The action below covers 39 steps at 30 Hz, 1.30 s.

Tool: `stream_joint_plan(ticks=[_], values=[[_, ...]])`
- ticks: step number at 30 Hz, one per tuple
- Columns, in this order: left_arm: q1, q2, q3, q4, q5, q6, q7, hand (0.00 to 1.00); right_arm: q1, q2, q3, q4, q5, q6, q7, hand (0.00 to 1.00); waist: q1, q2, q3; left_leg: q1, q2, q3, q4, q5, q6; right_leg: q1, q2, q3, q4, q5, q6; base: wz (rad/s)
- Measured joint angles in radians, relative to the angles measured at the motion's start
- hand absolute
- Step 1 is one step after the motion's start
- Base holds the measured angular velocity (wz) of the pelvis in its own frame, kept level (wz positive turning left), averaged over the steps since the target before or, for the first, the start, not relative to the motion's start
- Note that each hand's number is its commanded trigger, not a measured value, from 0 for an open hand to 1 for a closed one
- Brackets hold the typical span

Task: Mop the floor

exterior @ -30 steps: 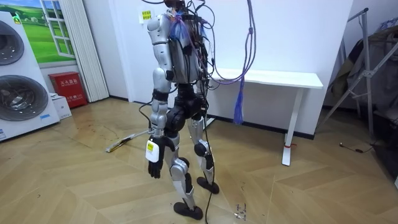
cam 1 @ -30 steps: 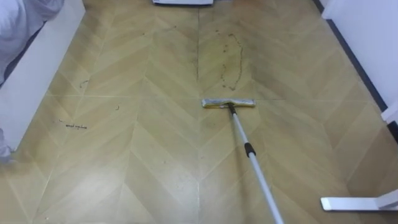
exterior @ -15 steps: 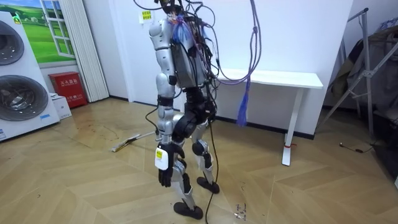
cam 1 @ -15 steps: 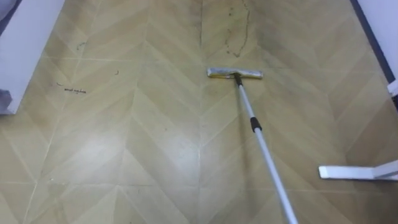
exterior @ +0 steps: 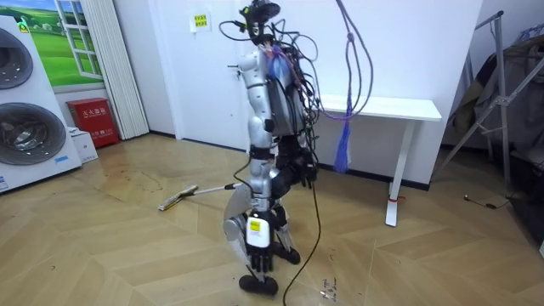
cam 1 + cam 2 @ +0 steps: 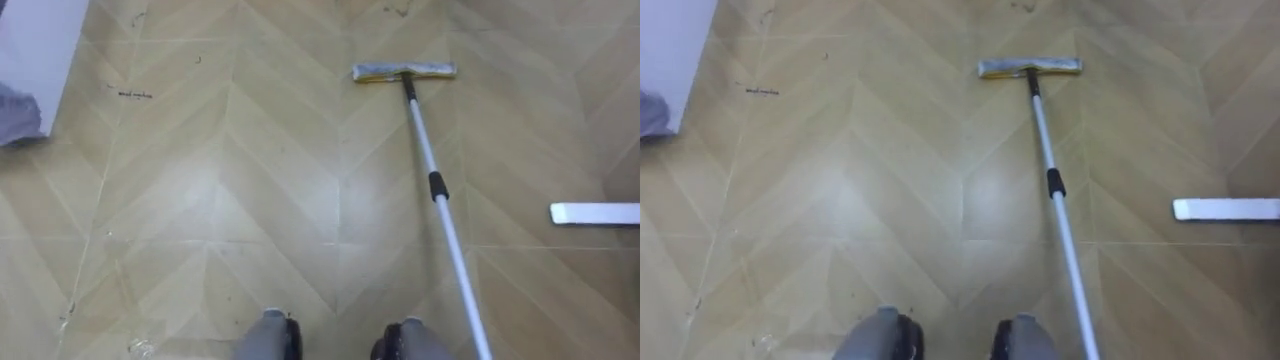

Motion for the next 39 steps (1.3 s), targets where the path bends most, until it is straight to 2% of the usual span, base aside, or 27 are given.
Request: stream_joint_plan(ticks=[1,3,4,5,7,8,9,10,12,13,15,18,20,23,25,26,27,28,29,30,31,32,34,35,36,37,39], values=[[0.009,0.000,0.000,0.002,-0.011,0.003,0.000,0.00,-0.021,-0.009,0.005,0.002,0.000,0.007,0.004,1.00,0.015,-0.012,0.0046,-0.025,-0.002,-0.001,0.053,0.048,0.003,-0.003,0.002,0.007,0.015,-0.005,-0.002,-0.82],[0.031,0.004,-0.011,0.017,-0.042,-0.001,-0.002,0.00,-0.119,-0.042,0.018,0.002,0.002,0.015,0.028,1.00,0.060,-0.016,0.0075,-0.109,-0.016,-0.001,0.165,0.242,-0.003,-0.026,0.014,0.036,0.045,-0.006,-0.002,-0.70],[0.031,0.006,-0.019,0.023,-0.048,-0.004,-0.003,0.00,-0.143,-0.046,0.017,0.002,0.002,0.014,0.033,1.00,0.069,-0.017,0.0079,-0.119,-0.019,0.002,0.167,0.258,-0.008,-0.030,0.016,0.043,0.046,-0.006,-0.001,-0.39],[0.031,0.011,-0.019,0.028,-0.055,-0.011,-0.006,0.00,-0.187,-0.052,0.018,0.002,0.008,0.015,0.044,1.00,0.074,-0.021,0.0104,-0.120,-0.032,0.015,0.137,0.236,0.004,-0.033,0.016,0.056,0.045,-0.010,0.007,-0.14],[0.029,0.025,-0.019,0.025,-0.054,-0.021,-0.014,0.00,-0.232,-0.055,0.038,0.002,0.051,0.014,0.066,1.00,0.078,-0.034,0.0149,-0.079,-0.065,0.032,0.000,0.124,0.013,-0.039,0.020,0.080,0.041,-0.017,0.020,0.14],[0.025,0.038,-0.019,0.021,-0.054,-0.034,-0.027,0.00,-0.244,-0.055,0.051,-0.012,0.092,0.012,0.076,1.00,0.071,-0.043,0.0187,-0.029,-0.077,0.053,-0.101,0.027,0.013,-0.037,0.019,0.098,0.029,-0.020,0.029,0.75],[0.010,0.040,-0.019,0.021,-0.053,-0.042,-0.039,0.00,-0.242,-0.063,0.054,-0.012,0.122,0.009,0.083,1.00,0.057,-0.035,0.0114,0.004,-0.089,0.076,-0.206,-0.035,0.022,-0.033,0.028,0.104,-0.007,-0.008,0.048,1.02],[0.000,0.041,-0.020,0.019,-0.052,-0.045,-0.047,0.00,-0.236,-0.069,0.054,-0.012,0.136,0.010,0.087,1.00,0.049,-0.029,0.0074,0.016,-0.090,0.087,-0.258,-0.053,0.033,-0.029,0.041,0.113,-0.030,0.006,0.052,1.42],[-0.031,0.038,-0.033,0.015,-0.053,-0.054,-0.067,0.00,-0.190,-0.086,0.029,-0.005,0.173,0.011,0.085,1.00,0.045,-0.006,0.0005,0.073,-0.107,0.126,-0.409,-0.082,0.104,-0.001,0.086,0.168,-0.107,0.047,0.077,1.12],[-0.032,0.035,-0.037,0.008,-0.053,-0.053,-0.086,0.00,-0.175,-0.095,0.002,0.020,0.190,0.007,0.084,1.00,0.055,0.007,0.0030,0.108,-0.089,0.156,-0.463,-0.071,0.120,0.024,0.110,0.208,-0.162,0.081,0.078,0.30],[-0.017,0.035,-0.013,-0.003,-0.052,-0.020,-0.100,0.00,-0.149,-0.123,0.017,0.052,0.215,0.005,0.078,1.00,0.073,0.036,0.0057,0.147,-0.059,0.190,-0.468,-0.123,0.157,-0.005,0.121,0.221,-0.075,0.186,0.155,-0.23],[-0.024,0.044,-0.002,-0.023,-0.039,-0.017,-0.082,0.00,-0.056,-0.129,0.055,0.040,0.216,0.016,0.032,1.00,0.035,0.073,0.0080,0.163,-0.065,0.184,-0.398,-0.212,0.192,-0.122,0.081,0.180,0.150,0.328,0.147,-0.06],[-0.026,0.042,0.001,-0.056,-0.034,-0.042,-0.062,0.00,-0.014,-0.121,0.056,0.033,0.207,0.024,0.014,1.00,0.012,0.088,0.0107,0.155,-0.066,0.186,-0.364,-0.250,0.203,-0.198,0.065,0.181,0.145,0.314,0.160,-0.16],[-0.027,0.031,0.001,-0.067,-0.032,-0.041,-0.047,0.00,0.039,-0.055,0.055,0.024,0.204,0.029,0.005,1.00,-0.023,0.086,0.0017,0.174,-0.069,0.201,-0.360,-0.298,0.207,-0.255,0.062,0.174,-0.049,0.307,0.159,-0.32],[-0.017,0.018,0.000,-0.069,-0.032,-0.021,-0.045,0.00,0.049,-0.030,0.055,0.023,0.203,0.045,0.005,1.00,-0.021,0.080,0.0014,0.213,-0.071,0.199,-0.357,-0.324,0.196,-0.240,0.068,0.141,-0.189,0.305,0.128,-0.50],[-0.007,0.011,0.001,-0.068,-0.034,-0.008,-0.044,0.00,0.049,-0.023,0.055,0.022,0.199,0.060,0.005,1.00,-0.019,0.076,0.0000,0.245,-0.075,0.198,-0.345,-0.336,0.179,-0.207,0.065,0.104,-0.235,0.295,0.090,-0.36],[0.005,0.011,-0.001,-0.068,-0.041,0.000,-0.042,0.00,0.039,-0.021,0.055,0.023,0.198,0.073,0.005,1.00,-0.013,0.071,0.0004,0.244,-0.069,0.203,-0.245,-0.317,0.144,-0.173,0.071,0.089,-0.221,0.261,0.063,-0.25],[0.013,0.012,-0.002,-0.068,-0.050,0.002,-0.037,0.00,0.032,-0.022,0.056,0.028,0.196,0.081,0.003,1.00,-0.012,0.064,0.0026,0.226,-0.062,0.204,-0.164,-0.286,0.099,-0.163,0.071,0.100,-0.193,0.236,0.063,-0.13],[0.030,0.015,-0.008,-0.069,-0.078,0.007,-0.019,0.00,0.004,-0.026,0.055,0.038,0.191,0.093,0.002,1.00,-0.007,0.047,0.0055,0.173,-0.046,0.206,-0.002,-0.163,0.063,-0.147,0.068,0.112,-0.130,0.195,0.062,-0.20],[0.037,0.012,-0.024,-0.070,-0.107,0.013,-0.003,0.00,-0.047,-0.042,0.053,0.044,0.186,0.112,0.004,1.00,0.009,0.029,0.0083,0.107,-0.045,0.206,0.125,0.036,0.053,-0.135,0.064,0.133,-0.087,0.165,0.044,-0.28],[0.038,0.010,-0.029,-0.070,-0.117,0.014,-0.001,0.00,-0.079,-0.053,0.048,0.046,0.185,0.125,0.004,1.00,0.021,0.015,0.0081,0.070,-0.047,0.207,0.167,0.140,0.042,-0.135,0.063,0.148,-0.072,0.150,0.044,-0.39],[0.039,0.015,-0.048,-0.079,-0.150,0.013,0.001,0.00,-0.150,-0.075,0.041,0.048,0.186,0.139,0.005,1.00,0.038,-0.007,0.0129,-0.003,-0.049,0.203,0.234,0.179,0.036,-0.135,0.065,0.172,-0.046,0.121,0.044,-0.31],[0.039,0.034,-0.059,-0.093,-0.173,0.012,0.002,0.00,-0.252,-0.097,0.039,0.046,0.187,0.135,0.005,1.00,0.047,-0.036,0.0223,-0.116,-0.026,0.184,0.190,0.085,0.044,-0.133,0.070,0.182,-0.021,0.085,0.046,-0.16],[0.039,0.044,-0.059,-0.104,-0.172,0.011,0.000,0.00,-0.302,-0.105,0.050,0.028,0.202,0.125,0.005,1.00,0.062,-0.044,0.0249,-0.141,-0.021,0.168,0.033,0.027,0.037,-0.116,0.077,0.181,-0.026,0.070,0.054,-0.07],[0.039,0.047,-0.059,-0.106,-0.171,0.008,-0.002,0.00,-0.320,-0.106,0.054,0.020,0.209,0.120,0.005,1.00,0.072,-0.049,0.0272,-0.137,-0.017,0.163,-0.060,0.014,0.035,-0.104,0.080,0.181,-0.030,0.066,0.062,-0.10],[0.042,0.051,-0.056,-0.108,-0.170,0.001,-0.008,0.00,-0.345,-0.109,0.057,0.009,0.226,0.108,0.006,1.00,0.081,-0.048,0.0261,-0.108,-0.014,0.128,-0.280,0.013,0.033,-0.069,0.090,0.177,-0.045,0.046,0.073,0.00],[0.033,0.059,-0.051,-0.101,-0.170,-0.001,-0.019,0.00,-0.313,-0.106,0.057,0.007,0.275,0.077,0.033,1.00,0.071,-0.044,0.0230,-0.041,-0.035,0.113,-0.377,-0.018,0.115,0.034,0.070,0.156,-0.076,-0.014,0.101,0.36]])
